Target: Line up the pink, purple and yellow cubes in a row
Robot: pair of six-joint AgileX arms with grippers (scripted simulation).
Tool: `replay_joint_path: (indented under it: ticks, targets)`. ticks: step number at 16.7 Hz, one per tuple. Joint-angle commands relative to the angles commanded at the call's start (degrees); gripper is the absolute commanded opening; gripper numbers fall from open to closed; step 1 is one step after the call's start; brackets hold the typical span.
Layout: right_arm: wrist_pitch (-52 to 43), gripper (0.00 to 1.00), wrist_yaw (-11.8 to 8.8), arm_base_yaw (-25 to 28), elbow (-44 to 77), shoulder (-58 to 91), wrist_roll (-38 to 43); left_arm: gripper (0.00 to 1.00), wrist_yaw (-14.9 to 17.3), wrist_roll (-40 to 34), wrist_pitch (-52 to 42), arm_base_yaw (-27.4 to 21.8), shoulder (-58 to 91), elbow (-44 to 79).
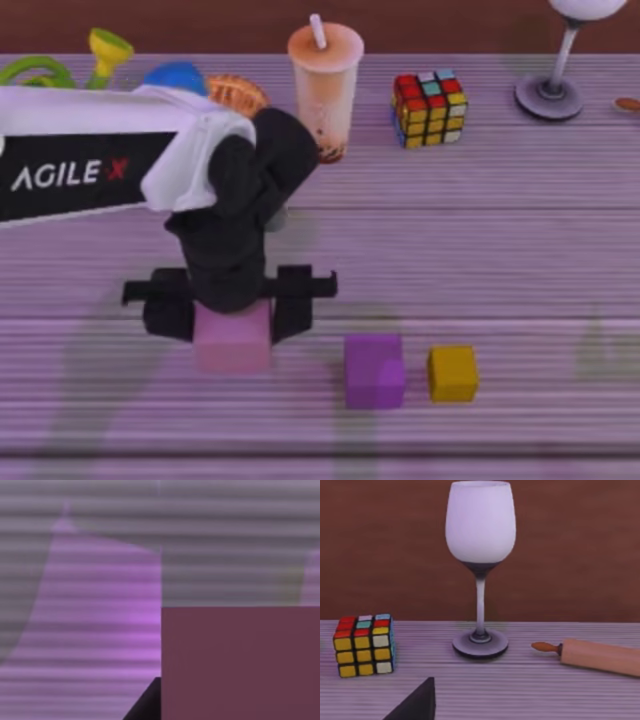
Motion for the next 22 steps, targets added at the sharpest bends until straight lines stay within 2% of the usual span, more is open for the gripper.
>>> replay_joint_path:
  ticks: [4,8,21,22]
  targets:
    - [0.00,1.00,0.00,0.00,0.00,0.00,0.00,0.00,0.04,-0.04,7.83,-0.21,3.22,-4.49]
    - [0.00,1.00,0.00,0.00,0.00,0.00,0.00,0.00,0.04,-0.06,8.41,-0.25,3.57,-4.90]
    - [0.00,1.00,0.00,0.00,0.00,0.00,0.00,0.98,0.04,-0.06,8.41,-0.25,3.57,-4.90]
    - [0.00,1.00,0.00,0.00,0.00,0.00,0.00,1.00,0.04,-0.06,8.41,-0.25,3.57,-4.90]
